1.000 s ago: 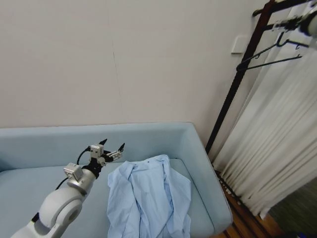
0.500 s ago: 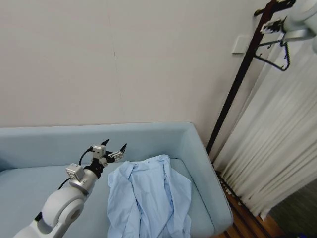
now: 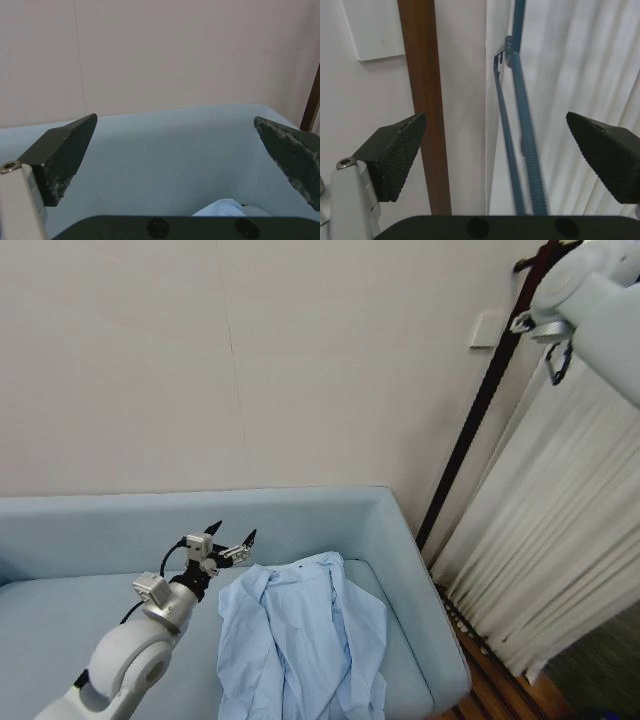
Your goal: Pick up the clothes from the sofa and hang them on the clothes hanger.
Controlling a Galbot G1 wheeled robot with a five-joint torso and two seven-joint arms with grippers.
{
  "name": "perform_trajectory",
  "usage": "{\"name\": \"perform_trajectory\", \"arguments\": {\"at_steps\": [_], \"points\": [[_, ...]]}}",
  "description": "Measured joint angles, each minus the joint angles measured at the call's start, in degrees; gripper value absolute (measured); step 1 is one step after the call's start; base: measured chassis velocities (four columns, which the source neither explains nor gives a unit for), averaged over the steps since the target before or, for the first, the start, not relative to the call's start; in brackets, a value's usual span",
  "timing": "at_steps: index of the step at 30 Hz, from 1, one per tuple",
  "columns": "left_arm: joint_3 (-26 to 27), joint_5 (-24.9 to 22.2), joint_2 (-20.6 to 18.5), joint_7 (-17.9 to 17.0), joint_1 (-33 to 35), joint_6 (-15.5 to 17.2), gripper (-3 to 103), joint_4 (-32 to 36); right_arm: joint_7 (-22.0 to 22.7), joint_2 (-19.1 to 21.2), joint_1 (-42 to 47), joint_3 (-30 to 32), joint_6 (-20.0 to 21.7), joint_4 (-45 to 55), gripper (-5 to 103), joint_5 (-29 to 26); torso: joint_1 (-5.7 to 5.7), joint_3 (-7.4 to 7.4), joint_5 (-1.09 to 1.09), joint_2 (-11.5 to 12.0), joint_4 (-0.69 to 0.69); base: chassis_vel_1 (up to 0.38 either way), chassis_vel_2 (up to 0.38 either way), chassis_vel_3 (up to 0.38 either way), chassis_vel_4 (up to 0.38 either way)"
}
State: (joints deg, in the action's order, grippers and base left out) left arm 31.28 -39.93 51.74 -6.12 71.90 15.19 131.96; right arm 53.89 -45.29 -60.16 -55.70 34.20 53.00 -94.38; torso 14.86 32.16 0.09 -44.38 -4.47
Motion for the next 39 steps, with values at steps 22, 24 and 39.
{"name": "perform_trajectory", "arguments": {"at_steps": [22, 24, 39], "points": [[-1.0, 0.0, -1.5, 0.4, -2.1, 0.0, 100, -1.3, -2.6, 4.3, 3.0, 2.1, -0.8, 3.4, 41, 1.4, -0.01, 0.0, 0.0, 0.0, 0.01, 0.0, 0.0, 0.0, 0.0], [-0.9, 0.0, -1.6, 0.4, -2.1, 0.0, 100, -1.3, -2.6, 4.4, 3.1, 2.2, -0.9, 3.5, 35, 1.4, -0.01, 0.0, 0.0, 0.0, 0.01, 0.0, 0.0, 0.0, 0.0], [-0.9, -0.1, -1.4, 0.3, -1.7, 0.0, 100, -0.8, -3.6, 7.4, 3.1, 2.2, -1.7, 9.2, 12, 4.8, -0.01, 0.0, 0.0, 0.0, 0.0, 0.0, 0.0, 0.0, 0.0]]}}
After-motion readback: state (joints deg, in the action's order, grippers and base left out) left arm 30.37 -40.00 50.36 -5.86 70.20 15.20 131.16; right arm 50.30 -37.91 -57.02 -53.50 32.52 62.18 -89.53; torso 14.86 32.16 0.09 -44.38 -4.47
